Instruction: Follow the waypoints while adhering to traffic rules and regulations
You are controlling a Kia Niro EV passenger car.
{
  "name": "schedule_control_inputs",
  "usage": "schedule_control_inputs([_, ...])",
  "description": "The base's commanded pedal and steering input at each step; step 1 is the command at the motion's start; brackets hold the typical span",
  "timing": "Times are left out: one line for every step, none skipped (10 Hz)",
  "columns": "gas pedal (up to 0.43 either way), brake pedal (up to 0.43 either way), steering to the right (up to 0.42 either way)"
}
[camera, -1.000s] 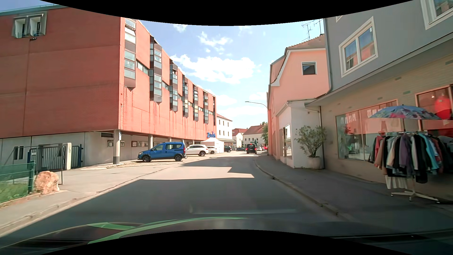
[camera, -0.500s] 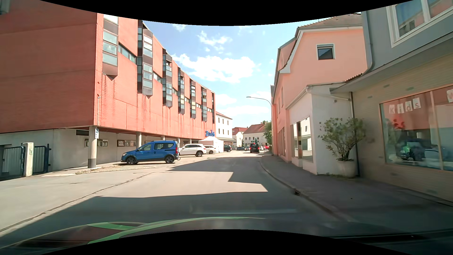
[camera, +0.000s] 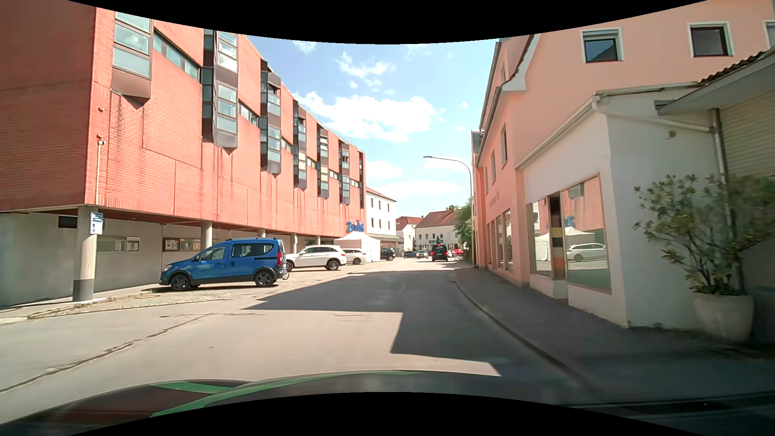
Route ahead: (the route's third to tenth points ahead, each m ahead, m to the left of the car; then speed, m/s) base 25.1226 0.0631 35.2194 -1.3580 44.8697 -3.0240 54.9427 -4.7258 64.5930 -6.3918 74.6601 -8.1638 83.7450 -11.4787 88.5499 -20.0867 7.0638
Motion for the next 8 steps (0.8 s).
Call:
schedule_control_inputs([0.13,0.0,0.012])
schedule_control_inputs([0.118,0.0,0.017])
schedule_control_inputs([0.098,0.0,0.021])
schedule_control_inputs([0.087,0.0,0.023])
schedule_control_inputs([0.087,0.0,0.025])
schedule_control_inputs([0.079,0.0,0.026])
schedule_control_inputs([0.067,0.0,0.027])
schedule_control_inputs([0.059,0.0,0.029])
